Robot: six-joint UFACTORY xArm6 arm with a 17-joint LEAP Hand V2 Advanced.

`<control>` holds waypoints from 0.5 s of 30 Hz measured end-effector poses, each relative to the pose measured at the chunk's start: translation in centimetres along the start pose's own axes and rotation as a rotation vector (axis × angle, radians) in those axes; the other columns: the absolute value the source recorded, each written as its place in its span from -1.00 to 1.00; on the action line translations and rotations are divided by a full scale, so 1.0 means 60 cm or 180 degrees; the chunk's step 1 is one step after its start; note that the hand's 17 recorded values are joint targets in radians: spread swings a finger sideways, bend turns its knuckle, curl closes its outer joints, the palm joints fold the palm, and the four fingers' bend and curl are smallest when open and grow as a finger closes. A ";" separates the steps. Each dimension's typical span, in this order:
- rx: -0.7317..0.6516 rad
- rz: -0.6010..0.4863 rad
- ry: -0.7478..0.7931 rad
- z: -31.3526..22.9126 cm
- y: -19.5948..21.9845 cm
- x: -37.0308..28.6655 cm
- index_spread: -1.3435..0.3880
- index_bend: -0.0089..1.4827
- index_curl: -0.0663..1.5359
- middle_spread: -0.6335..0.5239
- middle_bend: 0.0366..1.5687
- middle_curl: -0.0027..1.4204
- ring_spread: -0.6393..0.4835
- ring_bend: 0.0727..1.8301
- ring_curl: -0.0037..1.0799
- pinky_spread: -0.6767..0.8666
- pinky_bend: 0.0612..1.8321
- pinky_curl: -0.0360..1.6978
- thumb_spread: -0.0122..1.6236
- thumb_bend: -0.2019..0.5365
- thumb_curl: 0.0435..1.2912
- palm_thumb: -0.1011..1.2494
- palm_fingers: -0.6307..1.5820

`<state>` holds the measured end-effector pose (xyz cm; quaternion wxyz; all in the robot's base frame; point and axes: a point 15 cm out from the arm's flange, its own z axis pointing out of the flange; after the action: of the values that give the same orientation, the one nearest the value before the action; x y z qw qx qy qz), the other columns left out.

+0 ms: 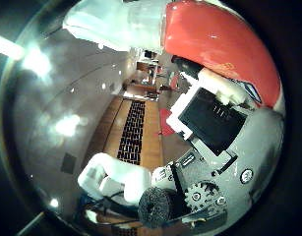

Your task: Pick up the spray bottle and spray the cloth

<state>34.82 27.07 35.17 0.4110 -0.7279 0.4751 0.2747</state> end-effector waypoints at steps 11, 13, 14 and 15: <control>0.0000 -0.0179 -0.0247 0.063 0.008 0.025 0.32 0.57 0.03 -0.07 0.79 -0.10 -0.22 0.49 0.37 -0.43 0.12 0.56 0.45 -0.48 0.00 0.66 0.61; -0.0032 -0.0169 -0.0250 0.071 0.011 0.030 0.32 0.57 0.03 -0.07 0.79 -0.10 -0.22 0.49 0.37 -0.43 0.12 0.56 0.45 -0.48 0.00 0.66 0.61; -0.0044 -0.0177 -0.0252 0.074 0.011 0.032 0.32 0.57 0.03 -0.07 0.79 -0.10 -0.22 0.49 0.37 -0.43 0.12 0.56 0.45 -0.48 0.00 0.66 0.61; -0.0051 -0.0177 -0.0252 0.075 0.011 0.035 0.32 0.57 0.03 -0.07 0.79 -0.10 -0.22 0.49 0.37 -0.43 0.12 0.56 0.45 -0.48 0.00 0.65 0.61</control>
<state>34.98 29.85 30.98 0.4311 -0.7326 0.4359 0.2956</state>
